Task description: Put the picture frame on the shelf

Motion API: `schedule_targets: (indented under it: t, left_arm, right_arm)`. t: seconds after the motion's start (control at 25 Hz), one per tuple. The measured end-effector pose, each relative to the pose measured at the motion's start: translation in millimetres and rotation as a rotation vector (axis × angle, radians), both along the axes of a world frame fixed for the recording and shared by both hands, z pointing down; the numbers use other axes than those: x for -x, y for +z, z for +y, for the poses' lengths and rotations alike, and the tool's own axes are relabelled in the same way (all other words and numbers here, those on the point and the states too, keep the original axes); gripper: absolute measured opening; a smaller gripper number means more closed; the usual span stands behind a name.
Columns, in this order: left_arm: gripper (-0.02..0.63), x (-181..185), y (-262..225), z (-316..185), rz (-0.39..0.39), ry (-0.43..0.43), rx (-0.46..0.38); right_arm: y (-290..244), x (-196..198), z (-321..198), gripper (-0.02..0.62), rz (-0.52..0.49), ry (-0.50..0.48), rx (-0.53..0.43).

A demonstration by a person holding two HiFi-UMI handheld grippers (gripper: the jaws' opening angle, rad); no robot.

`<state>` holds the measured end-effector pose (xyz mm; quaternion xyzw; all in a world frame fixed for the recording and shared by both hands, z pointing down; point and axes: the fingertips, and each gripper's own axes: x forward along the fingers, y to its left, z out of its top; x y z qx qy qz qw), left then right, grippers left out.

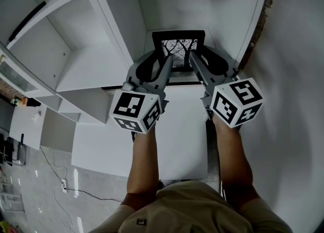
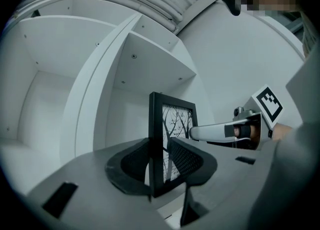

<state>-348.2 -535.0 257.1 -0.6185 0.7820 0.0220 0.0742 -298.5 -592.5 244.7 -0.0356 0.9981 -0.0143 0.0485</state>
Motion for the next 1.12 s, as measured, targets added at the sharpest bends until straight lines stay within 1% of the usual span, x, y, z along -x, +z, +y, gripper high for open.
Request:
schedule_targets:
  t: [0.16,0.44,1.12]
  left_arm:
    - [0.114,0,2,-1,0.002,0.012,0.014]
    - [0.114,1,3,0,-0.012,-0.005,0.013]
    - [0.112,0,4,5,-0.048,-0.03,-0.008]
  right_arm:
    - [2,1,-2,0.097,0.004,0.005,0.015]
    - [5,3,-6,0.097,-0.001,0.015,0.032]
    - [6,3,-11,0.098,-0.018,0.033,0.029]
